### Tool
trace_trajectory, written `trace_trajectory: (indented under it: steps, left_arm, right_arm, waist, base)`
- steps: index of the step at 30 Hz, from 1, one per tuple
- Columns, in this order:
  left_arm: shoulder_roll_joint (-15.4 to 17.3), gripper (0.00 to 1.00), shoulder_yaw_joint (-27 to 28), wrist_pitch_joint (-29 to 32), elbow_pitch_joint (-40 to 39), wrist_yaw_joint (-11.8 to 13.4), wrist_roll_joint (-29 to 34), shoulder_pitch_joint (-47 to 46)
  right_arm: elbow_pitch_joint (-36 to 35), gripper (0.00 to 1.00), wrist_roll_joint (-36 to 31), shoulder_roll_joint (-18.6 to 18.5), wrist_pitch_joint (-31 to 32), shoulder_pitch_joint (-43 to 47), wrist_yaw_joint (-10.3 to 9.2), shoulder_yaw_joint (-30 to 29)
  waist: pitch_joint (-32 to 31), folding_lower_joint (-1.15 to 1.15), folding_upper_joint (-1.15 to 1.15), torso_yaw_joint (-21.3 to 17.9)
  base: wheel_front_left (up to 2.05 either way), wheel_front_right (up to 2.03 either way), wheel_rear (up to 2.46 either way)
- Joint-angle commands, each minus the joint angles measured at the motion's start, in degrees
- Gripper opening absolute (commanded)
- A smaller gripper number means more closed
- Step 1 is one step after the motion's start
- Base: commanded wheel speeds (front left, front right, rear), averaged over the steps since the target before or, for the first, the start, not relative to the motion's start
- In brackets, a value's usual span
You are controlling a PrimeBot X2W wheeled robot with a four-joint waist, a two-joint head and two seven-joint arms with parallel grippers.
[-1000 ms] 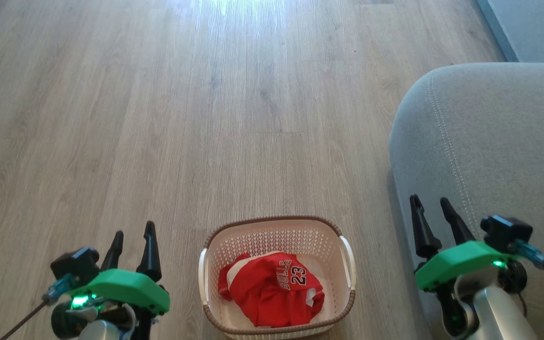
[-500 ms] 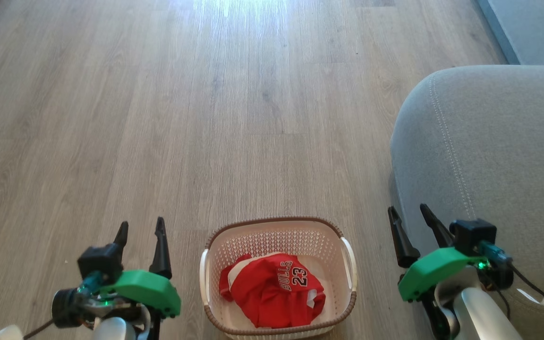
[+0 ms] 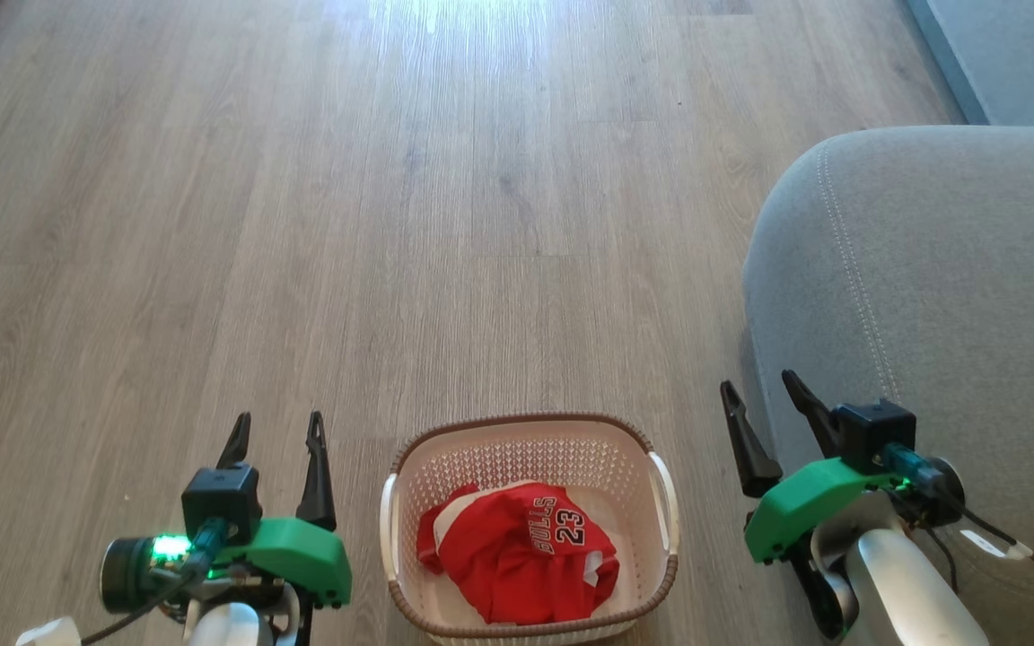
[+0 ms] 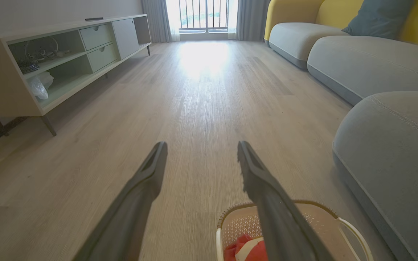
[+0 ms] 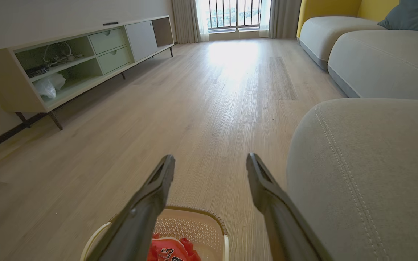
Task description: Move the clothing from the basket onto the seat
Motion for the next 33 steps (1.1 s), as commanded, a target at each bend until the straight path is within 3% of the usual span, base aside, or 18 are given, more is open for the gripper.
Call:
trace_trajectory:
  steps: [1,22,33]
  left_arm:
    - [0.71,1.00,1.35,-0.73,-1.85,0.14,0.38,-3.33]
    - [0.71,1.00,0.71,-0.73,-1.15,-0.37,-0.70,-3.50]
    - [0.71,1.00,-2.61,-0.73,4.83,-4.44,-1.26,-7.90]
  right_arm:
    - [-1.54,1.00,0.33,0.02,-0.61,-2.91,0.02,1.36]
    - [0.95,1.00,2.01,0.02,-0.61,-3.96,0.02,2.26]
    - [0.62,1.00,1.64,0.02,-0.61,-5.25,0.02,1.14]
  waist:
    - [-0.01,0.00,0.00,-0.03]
    - [1.58,0.00,0.00,-1.07]
    - [11.72,0.00,0.00,-2.97]
  base:
    - [0.00,0.00,0.00]
    - [0.00,0.00,0.00]
    - [0.00,0.00,0.00]
